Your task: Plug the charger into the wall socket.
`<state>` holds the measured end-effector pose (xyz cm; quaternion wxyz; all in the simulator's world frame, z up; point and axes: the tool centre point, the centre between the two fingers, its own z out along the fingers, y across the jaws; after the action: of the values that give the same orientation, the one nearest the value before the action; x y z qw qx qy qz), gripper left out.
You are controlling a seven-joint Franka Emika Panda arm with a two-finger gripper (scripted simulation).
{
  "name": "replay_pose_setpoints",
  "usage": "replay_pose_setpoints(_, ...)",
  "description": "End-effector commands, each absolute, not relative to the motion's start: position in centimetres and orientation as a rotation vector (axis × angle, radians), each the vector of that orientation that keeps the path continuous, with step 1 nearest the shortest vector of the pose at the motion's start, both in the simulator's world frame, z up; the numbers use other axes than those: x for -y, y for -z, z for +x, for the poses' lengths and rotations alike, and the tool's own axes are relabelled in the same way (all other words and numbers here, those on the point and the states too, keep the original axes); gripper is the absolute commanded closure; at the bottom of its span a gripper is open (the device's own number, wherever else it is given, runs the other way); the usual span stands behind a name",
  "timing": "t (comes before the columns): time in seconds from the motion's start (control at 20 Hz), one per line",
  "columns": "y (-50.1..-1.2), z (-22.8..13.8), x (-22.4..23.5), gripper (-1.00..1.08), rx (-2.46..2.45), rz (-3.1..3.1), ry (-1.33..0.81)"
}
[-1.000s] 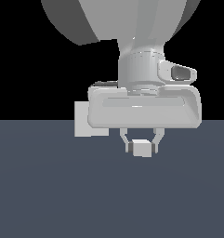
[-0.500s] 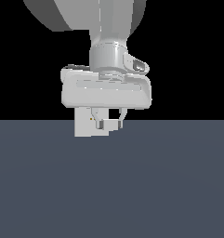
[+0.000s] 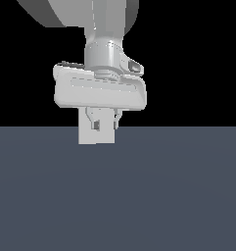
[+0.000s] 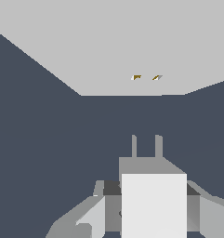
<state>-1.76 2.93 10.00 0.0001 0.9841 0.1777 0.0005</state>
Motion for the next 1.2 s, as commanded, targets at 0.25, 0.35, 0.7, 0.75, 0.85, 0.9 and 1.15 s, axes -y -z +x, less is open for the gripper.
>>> replay_pose_setpoints(0.25,-10.0,-1.5,-3.1,1.08,-0.56,3.091,-0.001)
replay_pose_setpoints(0.35,-10.0,-1.1,-3.2,1.08,-0.56,3.091,-0.001)
replay_pose_setpoints(0.7,-10.0,1.0,-4.0,1.08,-0.56,3.091,-0.001)
replay_pose_setpoints(0.75,-10.0,1.4,-4.2,1.08,-0.56,3.091,-0.001)
replay_pose_setpoints(0.85,-10.0,1.9,-4.4,1.08,-0.56,3.091,-0.001)
replay_pose_setpoints(0.9,-10.0,2.2,-4.5,1.08,-0.561,3.091,-0.001)
replay_pose_setpoints(1.15,-10.0,2.8,-4.7,1.08,-0.561,3.091,-0.001)
